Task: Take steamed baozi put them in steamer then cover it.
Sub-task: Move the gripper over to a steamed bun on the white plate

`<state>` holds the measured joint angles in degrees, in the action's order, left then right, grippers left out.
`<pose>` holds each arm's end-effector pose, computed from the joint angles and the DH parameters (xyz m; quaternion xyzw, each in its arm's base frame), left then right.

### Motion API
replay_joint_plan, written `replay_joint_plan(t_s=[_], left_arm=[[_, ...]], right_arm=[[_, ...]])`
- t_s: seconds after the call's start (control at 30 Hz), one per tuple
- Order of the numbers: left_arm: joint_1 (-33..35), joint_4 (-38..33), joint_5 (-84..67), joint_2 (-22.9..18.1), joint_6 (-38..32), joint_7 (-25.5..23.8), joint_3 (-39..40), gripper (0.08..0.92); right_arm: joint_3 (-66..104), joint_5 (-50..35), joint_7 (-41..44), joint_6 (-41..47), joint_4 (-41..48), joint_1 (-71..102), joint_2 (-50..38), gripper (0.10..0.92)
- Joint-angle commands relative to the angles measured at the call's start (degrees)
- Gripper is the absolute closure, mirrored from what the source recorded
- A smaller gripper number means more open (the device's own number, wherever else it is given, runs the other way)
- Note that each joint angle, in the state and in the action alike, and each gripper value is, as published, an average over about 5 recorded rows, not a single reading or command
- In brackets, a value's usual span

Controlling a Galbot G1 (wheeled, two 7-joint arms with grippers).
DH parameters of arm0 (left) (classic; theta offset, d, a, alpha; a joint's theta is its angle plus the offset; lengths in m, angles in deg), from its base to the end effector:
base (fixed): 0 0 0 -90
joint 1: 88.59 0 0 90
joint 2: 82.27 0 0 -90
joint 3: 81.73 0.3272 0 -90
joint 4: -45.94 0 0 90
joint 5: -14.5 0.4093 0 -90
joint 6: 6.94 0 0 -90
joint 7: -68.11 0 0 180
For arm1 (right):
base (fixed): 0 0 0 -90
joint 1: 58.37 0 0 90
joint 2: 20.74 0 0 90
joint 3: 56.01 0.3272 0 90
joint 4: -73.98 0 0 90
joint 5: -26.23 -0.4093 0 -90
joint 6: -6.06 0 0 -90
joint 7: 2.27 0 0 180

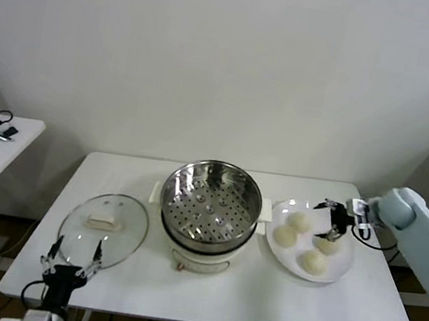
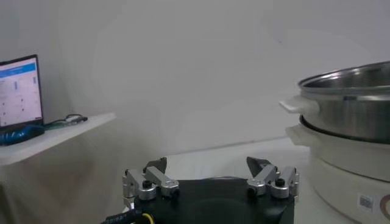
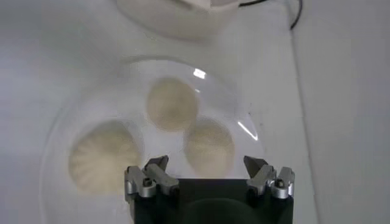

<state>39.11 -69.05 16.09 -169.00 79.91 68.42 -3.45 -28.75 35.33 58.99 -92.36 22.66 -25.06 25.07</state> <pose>0.1958 0.0840 -0.3406 0.0711 -0.9898 -0.0932 0.0807 0.5952 -0.2027 -0.2160 0.5100 -0.5888 0.5364 0.3248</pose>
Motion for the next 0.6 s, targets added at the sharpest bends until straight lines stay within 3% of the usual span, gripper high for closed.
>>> replay_joint_plan(t_s=[0.03,0.33,0.6], left_arm=[[0.1,0.7,-0.7,0.2,0.0,0.0,-0.4,0.177],[-0.4,1.7,-0.9,0.0,0.0,0.2,-0.5,0.177],[-0.5,2.1,-0.8,0.1,0.0,0.3,-0.6,0.177]], right_arm=[[-17.8,2.2,3.6,-2.2,17.1,-13.8,9.9,0.203],[-13.3,5.9,2.1,-3.4,24.8,-12.1,17.6,0.203],[-12.4,6.3,2.0,-3.2,26.4,-10.6,20.0,0.203]])
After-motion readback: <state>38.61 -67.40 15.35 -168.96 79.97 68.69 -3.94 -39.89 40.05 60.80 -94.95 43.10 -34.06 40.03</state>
